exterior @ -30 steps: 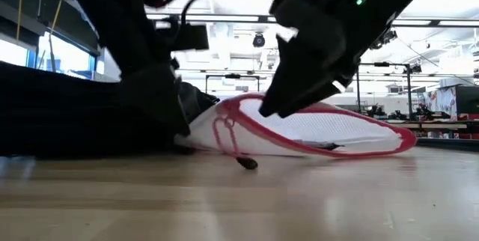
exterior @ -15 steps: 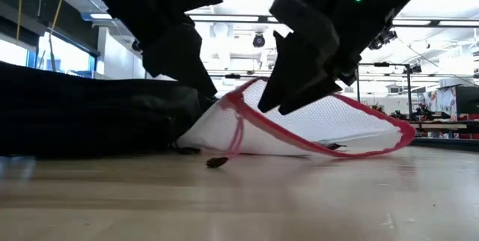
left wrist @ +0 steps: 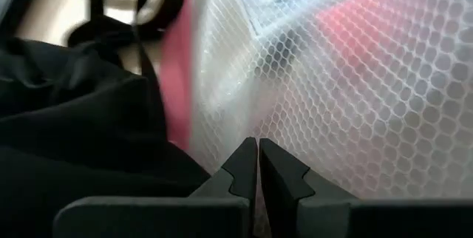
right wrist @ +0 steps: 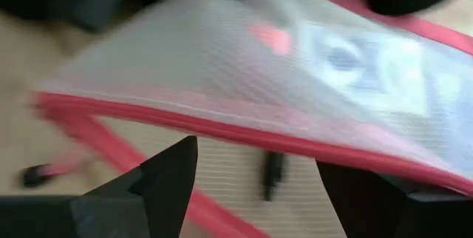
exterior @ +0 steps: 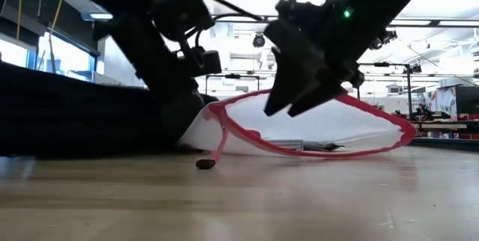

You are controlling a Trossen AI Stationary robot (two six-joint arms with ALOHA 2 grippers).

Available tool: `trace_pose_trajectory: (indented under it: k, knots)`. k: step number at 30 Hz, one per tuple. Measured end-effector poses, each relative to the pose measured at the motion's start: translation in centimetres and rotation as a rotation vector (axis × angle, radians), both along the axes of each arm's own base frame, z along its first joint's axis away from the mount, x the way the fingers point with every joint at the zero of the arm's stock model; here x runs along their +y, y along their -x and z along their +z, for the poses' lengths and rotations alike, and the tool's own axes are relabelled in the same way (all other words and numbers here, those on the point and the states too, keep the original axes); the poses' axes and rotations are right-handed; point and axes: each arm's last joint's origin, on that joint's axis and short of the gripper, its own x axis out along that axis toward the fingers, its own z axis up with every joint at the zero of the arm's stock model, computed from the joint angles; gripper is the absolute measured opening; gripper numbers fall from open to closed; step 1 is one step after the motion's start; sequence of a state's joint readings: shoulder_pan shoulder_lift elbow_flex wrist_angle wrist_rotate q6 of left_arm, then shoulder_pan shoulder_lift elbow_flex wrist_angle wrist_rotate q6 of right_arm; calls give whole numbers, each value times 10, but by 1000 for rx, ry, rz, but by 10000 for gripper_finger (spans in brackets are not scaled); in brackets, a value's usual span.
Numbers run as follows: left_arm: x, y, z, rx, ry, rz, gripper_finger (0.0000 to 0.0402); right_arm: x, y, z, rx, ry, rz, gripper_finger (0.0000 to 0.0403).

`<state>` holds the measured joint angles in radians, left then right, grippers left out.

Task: Unpack backpack
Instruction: Remove the black pen in the pink zip bag

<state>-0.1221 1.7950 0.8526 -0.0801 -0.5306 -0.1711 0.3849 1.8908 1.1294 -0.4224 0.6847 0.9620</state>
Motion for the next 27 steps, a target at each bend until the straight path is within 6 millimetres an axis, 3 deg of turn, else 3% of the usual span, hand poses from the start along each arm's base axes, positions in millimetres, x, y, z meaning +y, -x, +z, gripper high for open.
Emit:
trace_pose_trajectory:
  k: [12,16,20,27]
  knots:
    - [-1,1,-4,-33,42,-16,0,-30,14,-39,-37,-70,-7,258]
    - [-1,1,-4,-38,55,-24,0,-37,18,-47,-51,-75,-1,238]
    - [-1,1,-4,-40,59,-23,0,-39,21,-50,-52,-68,-6,189]
    - [-1,1,-4,-34,62,-18,0,-39,24,-52,-32,-88,9,51]
